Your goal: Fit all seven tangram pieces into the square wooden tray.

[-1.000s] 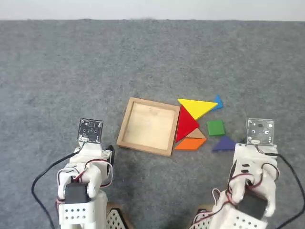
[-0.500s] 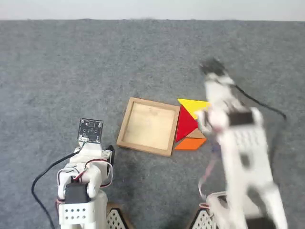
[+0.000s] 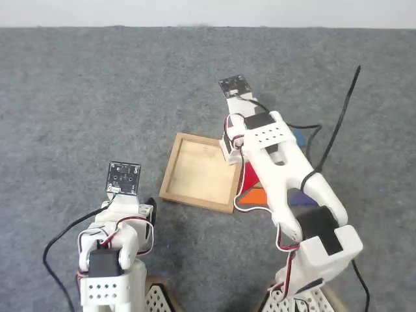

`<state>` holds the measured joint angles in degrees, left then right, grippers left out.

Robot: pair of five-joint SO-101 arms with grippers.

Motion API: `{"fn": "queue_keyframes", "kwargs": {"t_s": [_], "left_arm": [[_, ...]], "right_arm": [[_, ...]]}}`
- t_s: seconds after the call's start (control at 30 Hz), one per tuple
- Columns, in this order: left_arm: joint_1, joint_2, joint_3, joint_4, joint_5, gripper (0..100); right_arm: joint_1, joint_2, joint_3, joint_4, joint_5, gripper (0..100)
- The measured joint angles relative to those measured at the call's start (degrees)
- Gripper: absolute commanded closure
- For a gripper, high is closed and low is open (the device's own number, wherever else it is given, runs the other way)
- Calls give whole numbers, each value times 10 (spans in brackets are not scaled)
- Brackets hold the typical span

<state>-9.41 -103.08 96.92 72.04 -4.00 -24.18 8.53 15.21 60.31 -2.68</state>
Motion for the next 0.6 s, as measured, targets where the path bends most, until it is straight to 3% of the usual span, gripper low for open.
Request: {"fn": "queue_keyframes", "kwargs": {"t_s": [0.2, 0.43, 0.6], "left_arm": [[1, 0, 0, 0, 0, 847], [1, 0, 0, 0, 0, 847], [1, 0, 0, 0, 0, 847]], "right_arm": [[4, 18, 21, -5, -48, 764], [8, 39, 24, -5, -55, 764], [48, 51, 22, 3, -55, 764]]}}
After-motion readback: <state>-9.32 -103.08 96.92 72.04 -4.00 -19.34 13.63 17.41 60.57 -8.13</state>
